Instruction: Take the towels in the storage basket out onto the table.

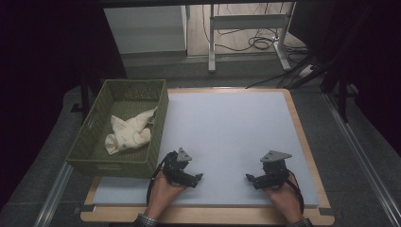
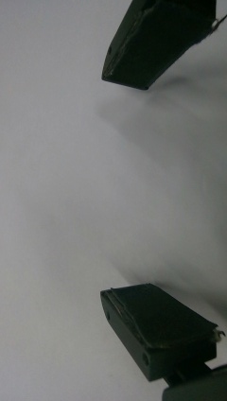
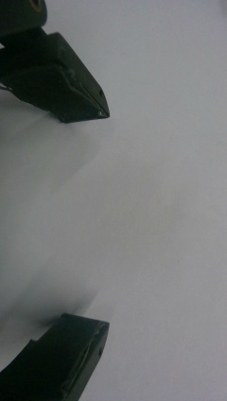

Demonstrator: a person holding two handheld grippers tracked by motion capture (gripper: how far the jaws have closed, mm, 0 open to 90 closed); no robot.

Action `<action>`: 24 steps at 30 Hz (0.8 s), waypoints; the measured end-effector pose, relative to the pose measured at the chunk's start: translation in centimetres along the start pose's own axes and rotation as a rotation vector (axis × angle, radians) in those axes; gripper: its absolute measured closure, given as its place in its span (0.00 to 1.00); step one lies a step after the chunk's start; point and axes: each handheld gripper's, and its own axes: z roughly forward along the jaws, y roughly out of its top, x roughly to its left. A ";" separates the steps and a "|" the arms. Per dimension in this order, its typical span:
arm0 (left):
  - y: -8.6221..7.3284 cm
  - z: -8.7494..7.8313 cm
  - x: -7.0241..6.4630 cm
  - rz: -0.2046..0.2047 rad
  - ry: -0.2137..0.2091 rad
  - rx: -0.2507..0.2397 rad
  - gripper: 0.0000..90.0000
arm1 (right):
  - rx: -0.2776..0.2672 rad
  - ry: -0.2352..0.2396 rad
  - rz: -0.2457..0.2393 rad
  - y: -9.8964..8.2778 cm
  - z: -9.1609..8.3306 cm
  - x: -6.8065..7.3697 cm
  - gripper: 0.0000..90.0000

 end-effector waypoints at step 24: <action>5.3 0.0 -0.8 0.073 -0.068 0.058 0.01 | 0.000 -0.001 -0.001 0.0 0.0 0.0 0.02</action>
